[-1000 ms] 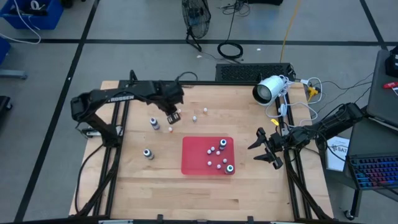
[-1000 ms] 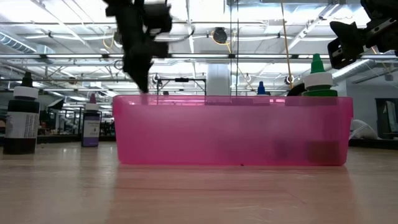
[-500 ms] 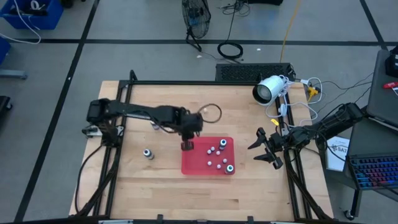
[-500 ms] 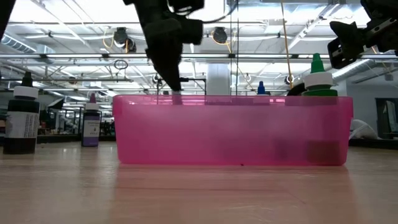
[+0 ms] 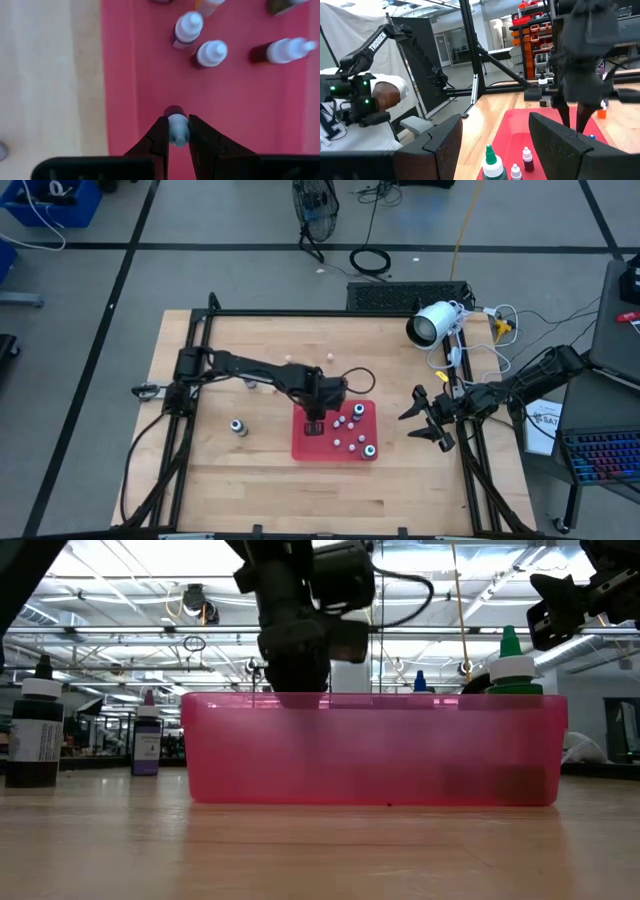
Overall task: Pick & Place food coloring
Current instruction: Put the small black food coloring bottle into the pink bin, then put the small orange food coloring bottle into the pink bin
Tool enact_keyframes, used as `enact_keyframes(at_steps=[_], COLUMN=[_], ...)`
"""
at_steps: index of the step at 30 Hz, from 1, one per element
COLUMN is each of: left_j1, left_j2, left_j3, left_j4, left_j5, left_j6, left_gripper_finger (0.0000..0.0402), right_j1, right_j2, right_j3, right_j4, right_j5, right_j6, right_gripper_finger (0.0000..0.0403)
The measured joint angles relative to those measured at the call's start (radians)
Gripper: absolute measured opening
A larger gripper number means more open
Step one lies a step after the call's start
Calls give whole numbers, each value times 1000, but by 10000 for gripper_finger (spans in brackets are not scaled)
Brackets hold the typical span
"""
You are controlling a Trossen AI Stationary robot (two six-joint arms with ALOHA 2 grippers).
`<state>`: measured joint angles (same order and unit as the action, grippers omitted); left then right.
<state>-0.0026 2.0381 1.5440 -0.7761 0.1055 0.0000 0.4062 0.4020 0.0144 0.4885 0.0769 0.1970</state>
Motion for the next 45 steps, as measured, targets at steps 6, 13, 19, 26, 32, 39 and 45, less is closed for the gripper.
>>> enact_keyframes(at_steps=[6, 13, 19, 26, 32, 39, 45], left_j1=[0, 0, 0, 14, 47, 160, 238], left_j2=[24, 23, 23, -56, -235, -426, -421], left_j3=[1, 1, 1, 60, -12, -277, -399], left_j4=[5, 18, 25, -151, -286, -187, -104], left_j5=[2, 0, -1, -31, -88, -115, -115], left_j6=[6, 0, 2, 3, -123, -329, -387], left_gripper_finger=[50, 104, 153, 179, 184, 184, 219], right_j1=[0, 0, 0, 0, 0, 0, 0], right_j2=[0, 0, 0, 0, 0, 0, 0], right_j3=[0, 0, 0, 0, 0, 0, 0], right_j4=[0, 0, 0, 0, 0, 0, 0], right_j5=[0, 0, 0, 0, 0, 0, 0], right_j6=[0, 0, 0, 0, 0, 0, 0], right_gripper_finger=[215, 219, 216, 217, 215, 219, 215])
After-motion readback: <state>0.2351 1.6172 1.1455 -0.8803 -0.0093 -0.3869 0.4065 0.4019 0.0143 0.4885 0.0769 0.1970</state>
